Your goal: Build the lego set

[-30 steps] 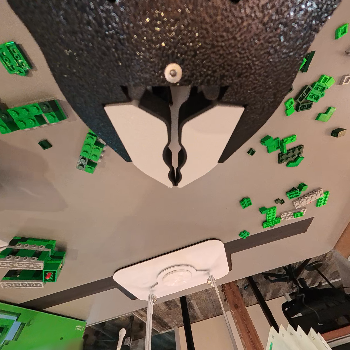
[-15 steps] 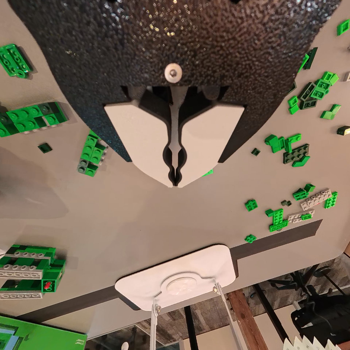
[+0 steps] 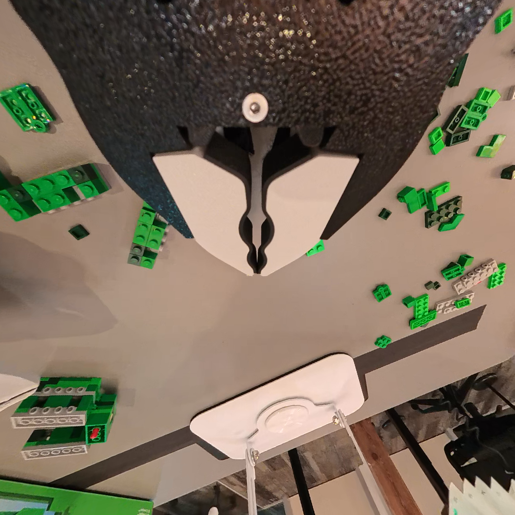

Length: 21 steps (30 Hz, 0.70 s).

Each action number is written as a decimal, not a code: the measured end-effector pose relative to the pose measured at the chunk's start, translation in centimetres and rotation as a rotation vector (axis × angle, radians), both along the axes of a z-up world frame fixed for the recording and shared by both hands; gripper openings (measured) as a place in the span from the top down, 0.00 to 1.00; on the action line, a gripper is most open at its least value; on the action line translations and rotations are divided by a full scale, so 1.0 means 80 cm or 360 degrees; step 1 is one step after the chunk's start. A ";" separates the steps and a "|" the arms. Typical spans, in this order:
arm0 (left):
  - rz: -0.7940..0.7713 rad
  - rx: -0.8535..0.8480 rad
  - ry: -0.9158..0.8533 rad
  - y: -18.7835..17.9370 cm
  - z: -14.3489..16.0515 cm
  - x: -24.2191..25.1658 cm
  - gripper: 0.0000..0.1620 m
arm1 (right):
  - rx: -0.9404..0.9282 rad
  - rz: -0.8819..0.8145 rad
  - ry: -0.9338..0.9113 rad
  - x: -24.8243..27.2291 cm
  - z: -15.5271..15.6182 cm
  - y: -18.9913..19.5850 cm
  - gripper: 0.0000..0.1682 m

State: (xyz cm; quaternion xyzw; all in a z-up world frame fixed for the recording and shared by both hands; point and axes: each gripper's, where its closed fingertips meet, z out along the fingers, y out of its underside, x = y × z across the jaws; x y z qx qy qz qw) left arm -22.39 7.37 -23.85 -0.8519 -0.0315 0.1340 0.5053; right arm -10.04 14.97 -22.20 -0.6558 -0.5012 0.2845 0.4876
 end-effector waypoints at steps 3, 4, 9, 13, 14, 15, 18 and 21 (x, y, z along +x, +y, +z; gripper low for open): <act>-0.0005 -0.0005 0.0007 0.000 0.000 0.001 1.00 | -0.0004 0.0009 -0.0004 0.000 -0.001 -0.001 1.00; -0.0007 -0.0006 0.0008 0.000 -0.001 0.001 1.00 | -0.0007 0.0013 -0.0005 -0.001 -0.001 -0.001 1.00; -0.0030 -0.0021 0.0033 0.001 -0.002 0.004 1.00 | -0.0019 0.0014 0.0003 0.000 0.000 -0.001 1.00; -0.0043 -0.0052 0.0074 0.002 -0.005 0.006 1.00 | -0.0018 0.0018 -0.0002 -0.001 -0.001 -0.001 1.00; -0.0048 -0.0060 0.0084 0.002 -0.005 0.007 1.00 | -0.0017 0.0020 -0.0006 -0.001 -0.001 -0.002 1.00; -0.0051 -0.0067 0.0092 0.003 -0.006 0.008 1.00 | -0.0016 0.0023 -0.0012 -0.001 -0.002 -0.002 1.00; -0.0058 -0.0079 0.0113 0.003 -0.007 0.009 1.00 | -0.0010 0.0032 -0.0027 -0.002 -0.003 -0.003 1.00; -0.0061 -0.0084 0.0120 0.003 -0.008 0.009 1.00 | -0.0010 0.0034 -0.0026 -0.002 -0.003 -0.003 1.00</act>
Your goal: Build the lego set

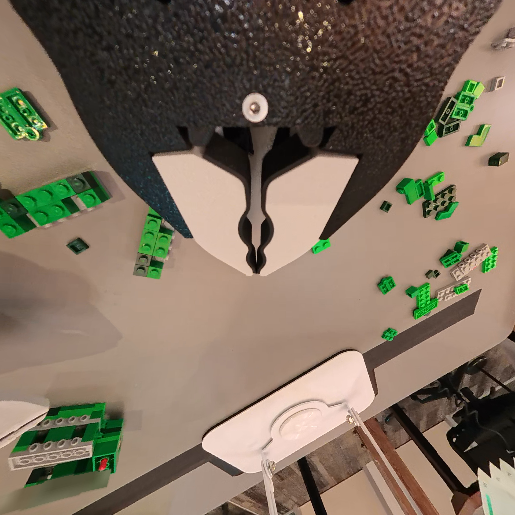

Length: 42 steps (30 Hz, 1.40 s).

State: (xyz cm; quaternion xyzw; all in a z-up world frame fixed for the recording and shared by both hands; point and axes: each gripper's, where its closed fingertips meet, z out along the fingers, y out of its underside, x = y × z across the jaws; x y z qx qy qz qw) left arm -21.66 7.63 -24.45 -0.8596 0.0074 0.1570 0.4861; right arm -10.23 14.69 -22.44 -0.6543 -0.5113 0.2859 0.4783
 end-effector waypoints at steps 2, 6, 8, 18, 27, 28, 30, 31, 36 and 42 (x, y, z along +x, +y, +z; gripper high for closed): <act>-0.0001 -0.0001 0.0004 0.000 0.000 0.000 1.00 | -0.0006 0.0002 0.0004 0.000 0.000 0.000 1.00; -0.0005 -0.0003 0.0008 0.000 0.000 0.001 1.00 | -0.0016 0.0006 0.0009 0.000 0.000 0.000 1.00; -0.0006 -0.0004 0.0009 0.000 0.000 0.001 1.00 | -0.0015 0.0007 0.0010 0.000 0.001 0.000 1.00; -0.0013 0.0000 0.0017 0.000 0.001 0.001 1.00 | 0.0004 0.0020 -0.0004 -0.001 0.000 -0.002 1.00; -0.0018 0.0018 -0.0001 0.000 0.002 0.001 1.00 | 0.0010 0.0024 0.0001 -0.001 0.000 -0.003 1.00; -0.0018 0.0020 -0.0004 0.000 0.003 0.001 1.00 | 0.0011 0.0025 0.0002 -0.001 0.000 -0.003 1.00; -0.0019 0.0024 -0.0008 0.000 0.003 0.001 1.00 | 0.0011 0.0025 0.0003 -0.001 0.001 -0.003 1.00; -0.0020 0.0025 -0.0010 0.000 0.003 0.001 1.00 | 0.0011 0.0026 0.0003 -0.001 0.001 -0.003 1.00; -0.0023 0.0025 -0.0013 0.000 0.003 0.001 1.00 | 0.0014 0.0028 0.0007 -0.001 0.001 -0.003 1.00; -0.0027 0.0019 -0.0004 0.000 0.002 0.001 1.00 | 0.0019 0.0033 0.0007 -0.001 0.001 -0.004 1.00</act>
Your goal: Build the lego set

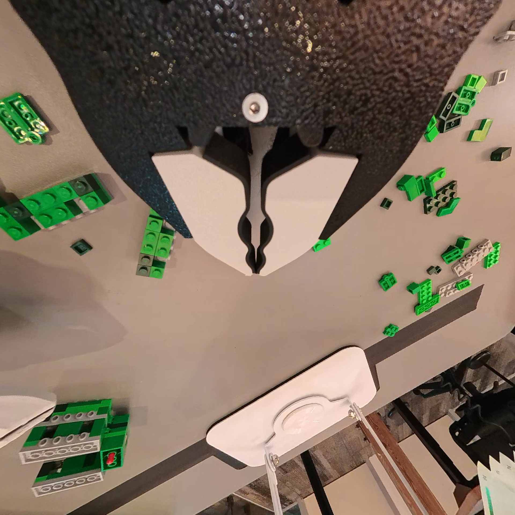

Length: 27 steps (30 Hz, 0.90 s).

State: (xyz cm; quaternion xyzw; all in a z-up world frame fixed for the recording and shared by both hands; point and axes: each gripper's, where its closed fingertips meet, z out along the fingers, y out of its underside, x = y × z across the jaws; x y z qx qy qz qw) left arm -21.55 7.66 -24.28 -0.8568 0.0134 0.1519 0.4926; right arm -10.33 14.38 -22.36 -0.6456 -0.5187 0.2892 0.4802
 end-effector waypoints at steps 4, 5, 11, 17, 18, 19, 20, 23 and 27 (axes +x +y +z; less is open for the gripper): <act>-0.0001 0.0001 -0.0001 0.000 0.000 0.000 1.00 | -0.0001 0.0005 0.0001 0.000 0.000 0.000 1.00; 0.0000 0.0004 0.0000 0.000 0.000 0.000 1.00 | -0.0001 0.0007 0.0004 0.000 0.000 -0.001 1.00; -0.0037 0.0146 0.0017 -0.004 0.016 0.004 0.97 | 0.0035 0.0147 0.0166 0.005 0.017 -0.018 0.96; -0.0356 0.0292 0.0157 -0.012 0.039 0.032 0.86 | 0.0021 0.0521 0.0263 0.031 0.027 -0.065 0.92; -0.0359 0.0317 0.0195 -0.014 0.044 0.030 0.86 | 0.0002 0.0592 0.0245 0.035 0.025 -0.073 0.90; -0.0357 0.0347 0.0217 -0.016 0.049 0.028 0.86 | -0.0028 0.0662 0.0213 0.039 0.022 -0.081 0.88; -0.0348 0.0376 0.0222 -0.017 0.053 0.026 0.86 | -0.0065 0.0734 0.0174 0.043 0.018 -0.089 0.87; -0.0322 0.0424 0.0206 -0.019 0.058 0.021 0.87 | -0.0144 0.0908 0.0089 0.051 0.010 -0.111 0.86; -0.0284 0.0407 0.0226 -0.018 0.055 0.014 0.87 | -0.0164 0.1072 0.0012 0.056 0.004 -0.142 0.85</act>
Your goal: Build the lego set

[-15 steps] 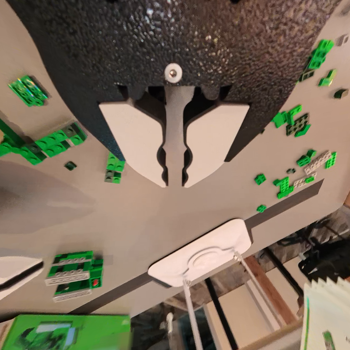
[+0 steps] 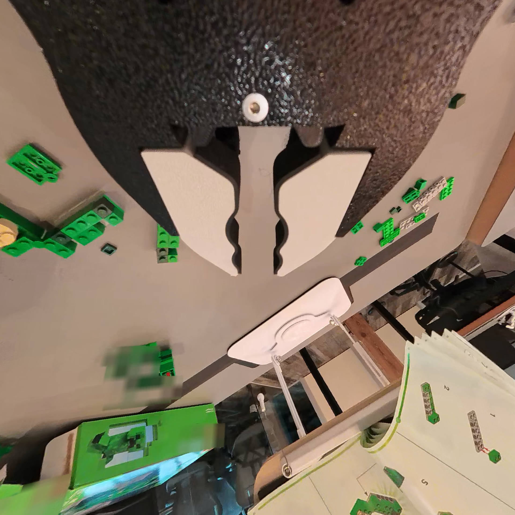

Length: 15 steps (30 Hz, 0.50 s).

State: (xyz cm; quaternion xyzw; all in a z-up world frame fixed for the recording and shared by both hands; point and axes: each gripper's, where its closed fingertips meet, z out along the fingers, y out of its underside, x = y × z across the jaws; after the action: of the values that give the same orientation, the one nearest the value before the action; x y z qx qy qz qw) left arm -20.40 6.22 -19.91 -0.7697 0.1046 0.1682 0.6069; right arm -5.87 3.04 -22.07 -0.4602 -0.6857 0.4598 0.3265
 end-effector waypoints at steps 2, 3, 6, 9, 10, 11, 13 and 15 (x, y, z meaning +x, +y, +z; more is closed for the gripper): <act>0.0041 0.0008 0.0026 0.000 0.001 -0.004 0.87 | 0.0004 -0.0006 -0.0052 -0.004 -0.005 -0.013 0.80; 0.0057 0.0017 0.0038 0.001 0.002 -0.006 0.87 | 0.0014 -0.0028 -0.0080 -0.008 -0.008 -0.019 0.80; 0.0092 0.0027 0.0055 0.000 0.004 -0.010 0.88 | 0.0063 -0.0100 -0.0142 -0.019 -0.016 -0.040 0.81; 0.0115 0.0029 0.0032 0.000 0.003 -0.015 0.88 | 0.0058 -0.0102 -0.0222 -0.023 -0.024 -0.064 0.86; 0.0114 0.0033 0.0017 0.000 0.003 -0.016 0.88 | 0.0047 -0.0107 -0.0245 -0.023 -0.026 -0.070 0.86; 0.0115 0.0037 0.0000 0.000 0.003 -0.017 0.88 | 0.0046 -0.0122 -0.0269 -0.023 -0.028 -0.073 0.87; 0.0121 0.0047 -0.0033 0.000 0.003 -0.019 0.88 | 0.0069 -0.0177 -0.0322 -0.023 -0.034 -0.070 0.87; 0.0121 0.0052 -0.0056 0.000 0.003 -0.020 0.88 | 0.0054 -0.0192 -0.0367 -0.021 -0.038 -0.070 0.88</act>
State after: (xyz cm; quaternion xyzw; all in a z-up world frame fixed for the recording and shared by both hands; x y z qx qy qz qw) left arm -22.02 6.22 -19.65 -0.7660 0.0618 0.1792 0.6143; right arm -7.57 -2.55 -25.15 -0.5448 -0.6975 0.3717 0.2803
